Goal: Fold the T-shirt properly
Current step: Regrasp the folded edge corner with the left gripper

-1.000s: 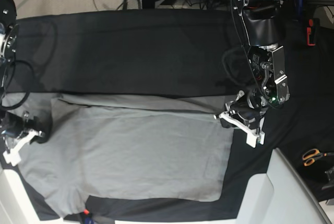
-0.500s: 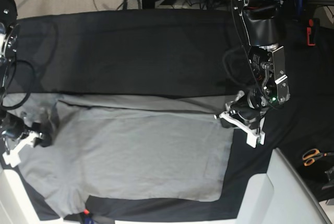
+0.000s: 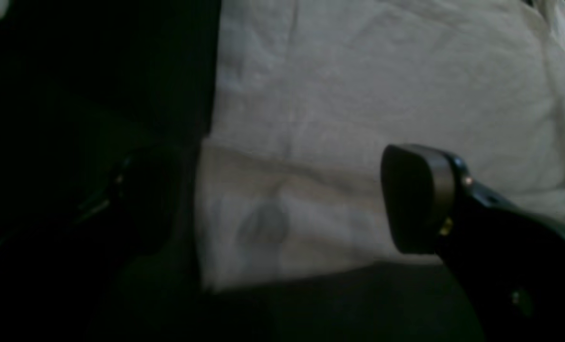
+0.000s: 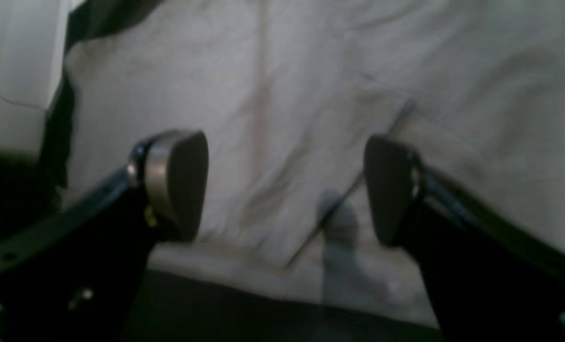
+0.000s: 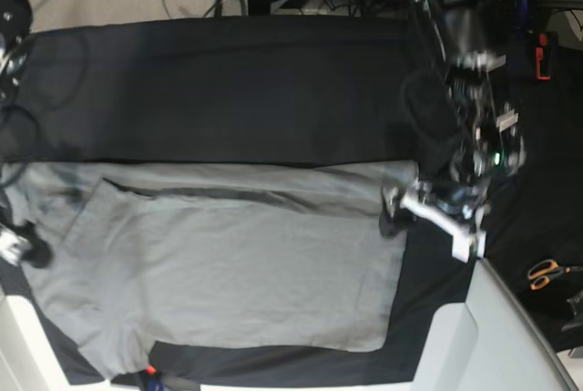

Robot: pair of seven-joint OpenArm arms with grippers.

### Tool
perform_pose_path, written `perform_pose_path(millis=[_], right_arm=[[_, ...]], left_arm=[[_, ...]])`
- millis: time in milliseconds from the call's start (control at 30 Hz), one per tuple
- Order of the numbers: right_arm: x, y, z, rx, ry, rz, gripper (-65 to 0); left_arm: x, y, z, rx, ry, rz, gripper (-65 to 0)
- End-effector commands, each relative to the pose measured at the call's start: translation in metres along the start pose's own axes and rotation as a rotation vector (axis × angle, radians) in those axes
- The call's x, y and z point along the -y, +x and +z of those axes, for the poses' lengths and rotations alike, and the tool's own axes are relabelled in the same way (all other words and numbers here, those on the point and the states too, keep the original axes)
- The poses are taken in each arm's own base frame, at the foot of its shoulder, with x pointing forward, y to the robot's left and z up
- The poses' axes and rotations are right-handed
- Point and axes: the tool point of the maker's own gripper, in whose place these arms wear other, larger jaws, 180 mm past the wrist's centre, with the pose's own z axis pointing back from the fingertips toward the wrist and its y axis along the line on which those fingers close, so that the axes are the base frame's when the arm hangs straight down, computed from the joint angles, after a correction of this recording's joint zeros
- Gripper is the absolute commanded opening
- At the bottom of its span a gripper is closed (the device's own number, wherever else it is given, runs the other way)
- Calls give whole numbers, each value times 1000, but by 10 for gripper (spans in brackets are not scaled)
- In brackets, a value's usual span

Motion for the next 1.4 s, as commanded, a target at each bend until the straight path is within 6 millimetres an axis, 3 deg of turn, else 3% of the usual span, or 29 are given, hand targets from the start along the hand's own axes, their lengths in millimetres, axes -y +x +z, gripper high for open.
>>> perform_pose_path(millis=[0, 67, 200, 300, 367, 500, 733, 933, 1233, 1300, 1367], right_arm=[[4, 24, 18, 88, -10, 13, -177], [17, 14, 41, 125, -54, -26, -177], [45, -30, 72, 198, -133, -195, -176], [56, -52, 73, 212, -157, -289, -176], [65, -69, 64, 205, -174, -410, -177], [79, -94, 47, 220, -198, -565, -177], [94, -114, 25, 231, -195, -728, -177], [102, -100, 17, 283, -200, -775, -177], [95, -75, 7, 305, -169, -765, -179], [93, -79, 5, 282, -176, -747, -231], [90, -78, 1, 266, -176, -729, -339]], left_arm=[[2, 7, 10, 37, -7, -22, 0], [0, -14, 26, 11, 9, -46, 0], [-19, -56, 47, -79, 8, -77, 0], [-21, -88, 49, -147, -49, -19, 0], [-26, -107, 48, -187, -57, 41, 0], [-34, -127, 46, -223, -55, 126, 0], [-30, -127, 42, -224, -63, 131, 0], [-28, -118, 38, -208, -71, 127, 0], [-18, -103, 28, -166, -90, 147, 0], [-15, -103, 27, -168, -96, 145, 0], [-14, -102, 27, -165, -97, 144, 0]])
